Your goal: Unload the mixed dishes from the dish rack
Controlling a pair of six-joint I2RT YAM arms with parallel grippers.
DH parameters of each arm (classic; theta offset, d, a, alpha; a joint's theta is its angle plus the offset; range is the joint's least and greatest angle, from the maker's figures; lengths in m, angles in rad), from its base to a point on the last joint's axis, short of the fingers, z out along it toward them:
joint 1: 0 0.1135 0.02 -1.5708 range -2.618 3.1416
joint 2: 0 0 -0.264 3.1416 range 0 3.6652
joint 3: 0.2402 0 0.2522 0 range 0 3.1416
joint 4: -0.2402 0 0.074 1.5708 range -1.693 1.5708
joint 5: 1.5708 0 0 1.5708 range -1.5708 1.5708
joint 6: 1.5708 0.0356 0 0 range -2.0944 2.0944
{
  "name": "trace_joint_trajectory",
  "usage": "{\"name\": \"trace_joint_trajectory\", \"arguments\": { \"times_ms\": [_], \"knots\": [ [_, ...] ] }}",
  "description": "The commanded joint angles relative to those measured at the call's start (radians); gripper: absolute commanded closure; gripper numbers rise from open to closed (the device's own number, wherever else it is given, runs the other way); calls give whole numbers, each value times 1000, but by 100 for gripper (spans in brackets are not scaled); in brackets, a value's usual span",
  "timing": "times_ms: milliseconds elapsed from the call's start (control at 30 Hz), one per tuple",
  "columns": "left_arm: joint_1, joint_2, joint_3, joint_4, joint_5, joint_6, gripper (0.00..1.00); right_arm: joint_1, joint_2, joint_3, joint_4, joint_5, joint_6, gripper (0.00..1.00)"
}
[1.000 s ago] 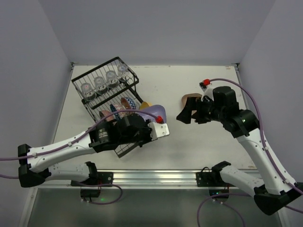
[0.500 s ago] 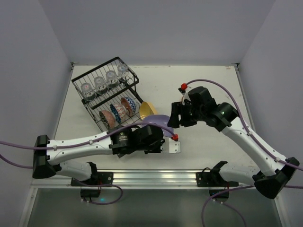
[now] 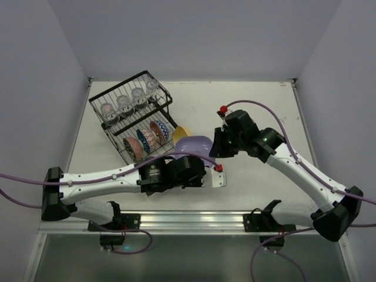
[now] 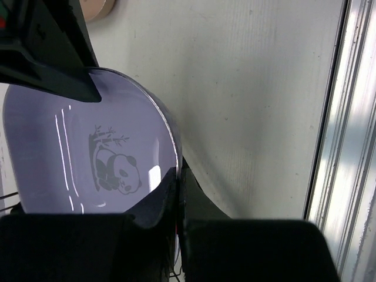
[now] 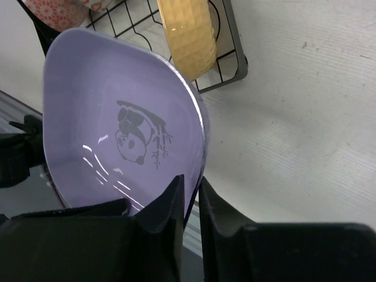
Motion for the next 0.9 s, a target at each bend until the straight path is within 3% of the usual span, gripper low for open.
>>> {"name": "trace_joint_trajectory", "arguments": {
  "times_ms": [0, 133, 267, 300, 333, 367, 600, 733, 867],
  "knots": [
    [-6, -18, 23, 61, -52, 17, 100, 6, 6, -3, 52, 23, 22, 87],
    [-7, -21, 23, 72, -85, 9, 100, 7, 1, 3, 69, 38, 27, 100],
    [-6, -53, 2, 117, -148, -9, 56, 4, -6, 5, 69, 78, 32, 100],
    [-6, -64, -9, 131, -182, -11, 49, 0, -8, 3, 69, 95, 32, 100],
    [-7, -74, -15, 140, -199, -17, 35, -25, -11, 2, 70, 101, 32, 100],
    [-6, -96, -27, 160, -223, -21, 1, -46, -17, -3, 72, 97, 30, 100],
    [14, -208, -118, 289, -534, -122, 0, -325, -86, -118, 199, 31, 29, 100],
    [79, -275, -116, 273, -500, -240, 0, -475, -33, -87, 213, 141, -72, 100],
    [129, -325, -136, 248, -477, -291, 0, -542, 96, 2, 210, 271, -220, 100]
  ]
}}
